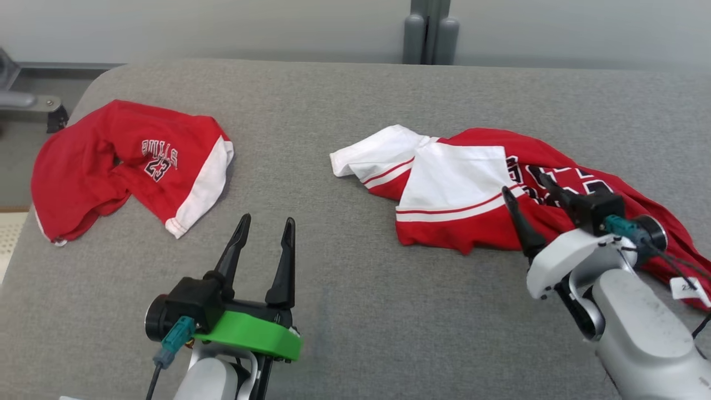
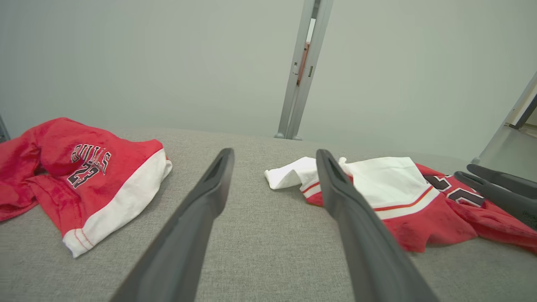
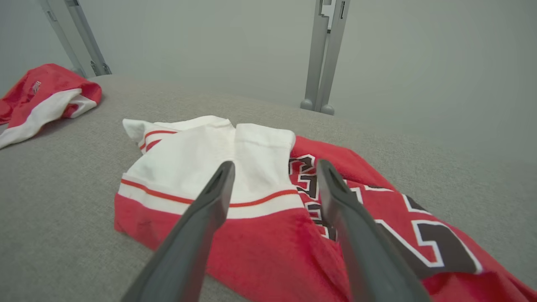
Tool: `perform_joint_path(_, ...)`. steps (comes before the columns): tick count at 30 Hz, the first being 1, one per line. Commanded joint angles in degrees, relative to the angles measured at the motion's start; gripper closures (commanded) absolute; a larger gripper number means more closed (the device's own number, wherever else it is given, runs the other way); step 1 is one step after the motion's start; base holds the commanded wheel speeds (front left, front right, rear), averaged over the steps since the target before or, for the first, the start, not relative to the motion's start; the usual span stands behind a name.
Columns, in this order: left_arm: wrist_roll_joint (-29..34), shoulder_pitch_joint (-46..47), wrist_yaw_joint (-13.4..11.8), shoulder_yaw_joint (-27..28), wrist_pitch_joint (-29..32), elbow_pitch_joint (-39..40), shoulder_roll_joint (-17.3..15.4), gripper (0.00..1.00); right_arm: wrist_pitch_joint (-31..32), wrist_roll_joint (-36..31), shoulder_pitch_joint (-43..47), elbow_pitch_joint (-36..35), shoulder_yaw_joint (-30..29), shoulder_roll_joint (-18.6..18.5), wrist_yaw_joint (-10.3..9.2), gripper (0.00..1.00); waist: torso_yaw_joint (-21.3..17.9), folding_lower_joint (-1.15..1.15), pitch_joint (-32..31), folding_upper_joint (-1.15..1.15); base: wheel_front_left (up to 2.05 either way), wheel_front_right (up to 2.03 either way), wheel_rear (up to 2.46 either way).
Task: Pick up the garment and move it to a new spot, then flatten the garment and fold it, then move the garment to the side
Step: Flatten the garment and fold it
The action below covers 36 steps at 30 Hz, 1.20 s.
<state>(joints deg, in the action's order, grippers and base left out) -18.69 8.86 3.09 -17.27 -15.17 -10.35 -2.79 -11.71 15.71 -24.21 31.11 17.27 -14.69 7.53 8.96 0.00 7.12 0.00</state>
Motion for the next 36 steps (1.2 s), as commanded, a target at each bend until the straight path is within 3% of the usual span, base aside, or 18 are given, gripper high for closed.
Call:
perform_joint_path(1,-0.6,1.0,-0.4,-0.2,0.0,-0.1,-0.2,0.00,1.2,2.4,-1.9,1.9,0.7,-0.8,-0.08,0.00,3.6,0.00,2.2,0.00,0.00,0.00,0.00)
perform_joint_path(8,-1.0,1.9,-0.9,-1.2,0.0,-0.3,-0.2,0.00,4.4,9.0,-8.7,8.6,5.2,-4.6,-0.08,0.00,6.8,0.00,4.3,0.00,0.00,0.00,0.00)
perform_joint_path(15,-0.8,2.4,-1.3,-1.0,0.0,-0.2,-0.2,0.00,4.8,15.1,-11.5,13.1,10.3,-5.6,-0.08,0.00,7.6,0.00,4.8,0.00,0.00,0.00,0.00)
perform_joint_path(17,-1.0,2.6,-1.5,-1.1,0.0,-0.2,-0.2,0.00,4.1,16.7,-11.8,13.5,11.9,-5.8,-0.08,1.00,7.4,0.00,4.6,0.00,0.00,0.00,0.00)
perform_joint_path(24,-0.9,1.4,-1.7,-0.9,0.0,-0.6,-0.2,0.00,-0.6,20.1,-13.0,11.3,17.6,-6.2,-0.08,1.00,5.5,0.00,2.9,0.00,0.00,0.00,0.00)
perform_joint_path(36,0.0,-0.4,-1.6,1.0,0.0,-0.7,-0.2,0.00,-3.1,21.5,-8.6,-2.7,29.8,-3.7,-0.06,1.00,2.6,0.00,-0.5,0.00,0.00,0.00,0.00)
